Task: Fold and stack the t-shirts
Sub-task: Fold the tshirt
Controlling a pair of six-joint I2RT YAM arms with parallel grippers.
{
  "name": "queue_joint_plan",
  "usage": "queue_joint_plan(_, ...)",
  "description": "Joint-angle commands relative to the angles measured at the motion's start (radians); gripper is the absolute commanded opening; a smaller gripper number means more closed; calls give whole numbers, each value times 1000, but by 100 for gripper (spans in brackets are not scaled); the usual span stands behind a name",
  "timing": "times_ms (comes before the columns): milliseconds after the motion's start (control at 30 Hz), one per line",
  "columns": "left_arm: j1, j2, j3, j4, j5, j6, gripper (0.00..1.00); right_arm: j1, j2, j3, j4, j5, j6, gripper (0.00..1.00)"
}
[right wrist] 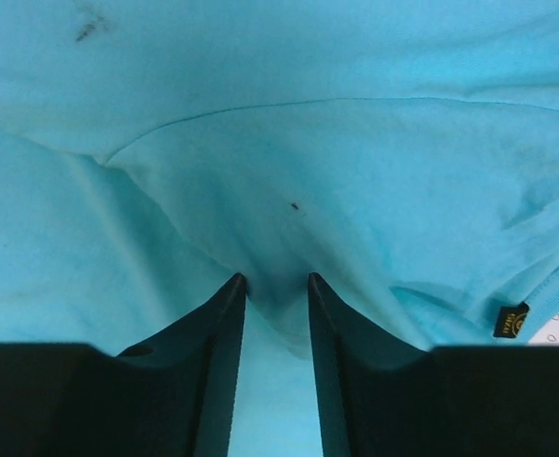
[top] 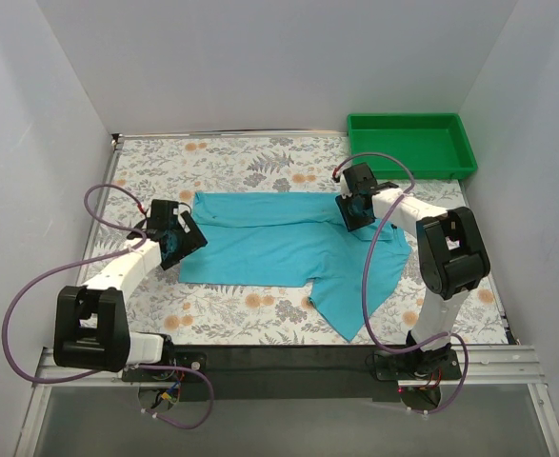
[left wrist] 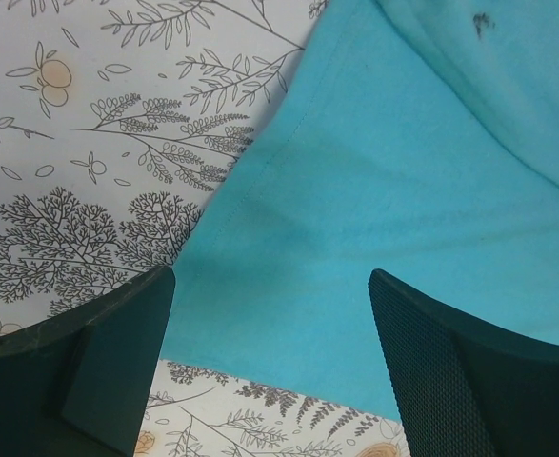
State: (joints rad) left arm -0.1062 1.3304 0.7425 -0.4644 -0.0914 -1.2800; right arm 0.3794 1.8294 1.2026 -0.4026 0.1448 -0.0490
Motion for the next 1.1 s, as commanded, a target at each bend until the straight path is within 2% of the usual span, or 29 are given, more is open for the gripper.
queue_joint_plan(0,-9,-51,-44,78,-16,-2,77,10,-1,35,-16,73,-29,33)
queue_joint_plan(133,-12,-71,-106,110,-30,4,76,10,5,48,-21,157,-49,14)
queue_joint_plan(300,-35,-69,-109,116,-34,-2,76,12,14,132,-35,206,-83,10)
queue_joint_plan(600,-49,-62,-109,119,-36,16,75,-7,162,275,-38,275,-127,11)
queue_joint_plan(633,-50,-60,-111,121,-34,16,75,-10,172,287,-38,280,-132,16)
queue_joint_plan(700,-53,-57,-112,124,-34,19,75,-28,198,308,-39,289,-134,20)
queue_joint_plan(767,-55,-51,-111,128,-33,18,75,-36,203,328,-39,289,-130,30)
queue_joint_plan(867,-55,-43,-109,132,-33,19,75,-37,180,345,-42,288,-115,34)
queue_joint_plan(933,-56,-37,-106,132,-33,18,75,-37,160,342,-42,268,-107,34)
queue_joint_plan(1067,-55,-37,-104,135,-33,18,75,-34,82,302,-36,115,-97,34)
